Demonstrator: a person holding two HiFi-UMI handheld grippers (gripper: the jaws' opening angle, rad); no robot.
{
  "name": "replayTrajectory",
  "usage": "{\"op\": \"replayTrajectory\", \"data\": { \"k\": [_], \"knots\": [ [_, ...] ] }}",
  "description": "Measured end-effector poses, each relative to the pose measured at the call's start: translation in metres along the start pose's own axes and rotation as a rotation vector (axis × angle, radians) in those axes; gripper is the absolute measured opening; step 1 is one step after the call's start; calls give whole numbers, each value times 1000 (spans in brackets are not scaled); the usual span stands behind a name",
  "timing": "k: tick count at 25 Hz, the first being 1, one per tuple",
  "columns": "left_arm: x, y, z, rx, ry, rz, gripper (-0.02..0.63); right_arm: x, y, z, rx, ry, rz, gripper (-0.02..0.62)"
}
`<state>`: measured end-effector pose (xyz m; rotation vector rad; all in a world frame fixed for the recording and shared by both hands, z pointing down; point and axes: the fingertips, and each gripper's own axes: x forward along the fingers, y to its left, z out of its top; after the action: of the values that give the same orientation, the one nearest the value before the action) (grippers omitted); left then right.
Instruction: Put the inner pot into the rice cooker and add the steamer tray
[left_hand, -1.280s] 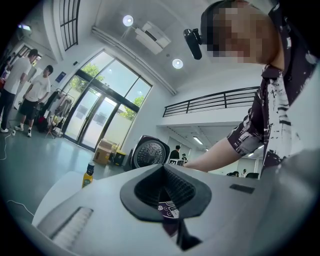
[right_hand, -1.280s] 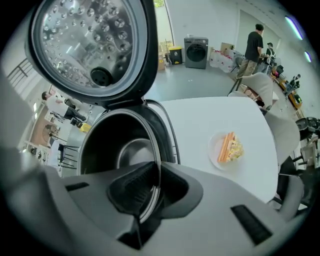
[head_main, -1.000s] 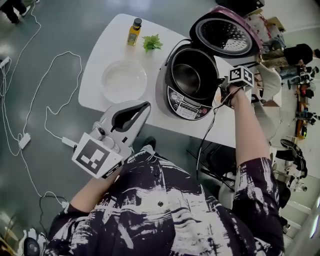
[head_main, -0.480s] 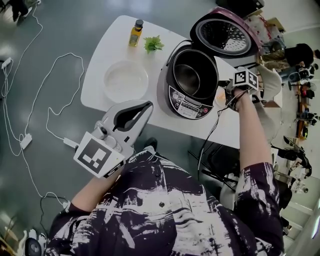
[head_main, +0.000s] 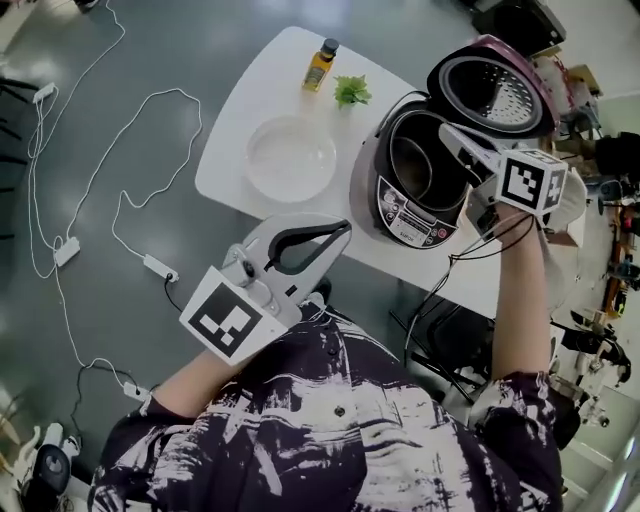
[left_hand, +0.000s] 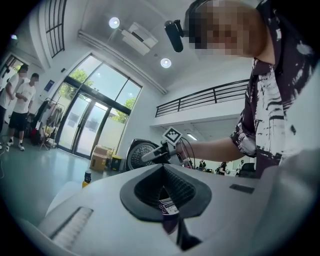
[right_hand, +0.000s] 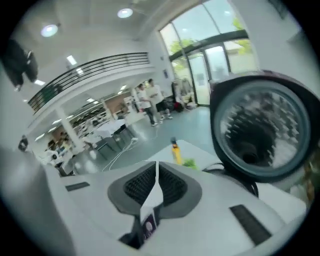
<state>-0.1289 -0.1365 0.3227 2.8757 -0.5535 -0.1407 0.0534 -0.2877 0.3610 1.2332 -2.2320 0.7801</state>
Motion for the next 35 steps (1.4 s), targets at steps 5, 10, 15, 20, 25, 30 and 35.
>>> {"op": "replayTrajectory", "data": {
  "k": [5, 10, 15, 20, 25, 30, 35],
  "knots": [
    [-16, -2, 1, 24, -4, 6, 5, 103, 101, 28, -367, 97, 165, 153],
    [-37, 4, -2, 28, 8, 47, 5, 214, 104, -22, -416, 326, 170, 195],
    [-57, 14, -12, 49, 56, 77, 5, 278, 44, -84, -323, 519, 69, 193],
    [-69, 22, -18, 42, 70, 98, 5, 312, 4, -121, -282, 617, -8, 184],
    [-74, 30, -18, 61, 71, 118, 5, 332, -10, -149, -281, 676, -30, 167],
    [-67, 39, -24, 65, 81, 127, 5, 342, -19, -168, -304, 715, -39, 131],
    [-64, 50, -26, 57, 88, 127, 5, 353, -20, -178, -343, 728, -50, 21]
  ]
}}
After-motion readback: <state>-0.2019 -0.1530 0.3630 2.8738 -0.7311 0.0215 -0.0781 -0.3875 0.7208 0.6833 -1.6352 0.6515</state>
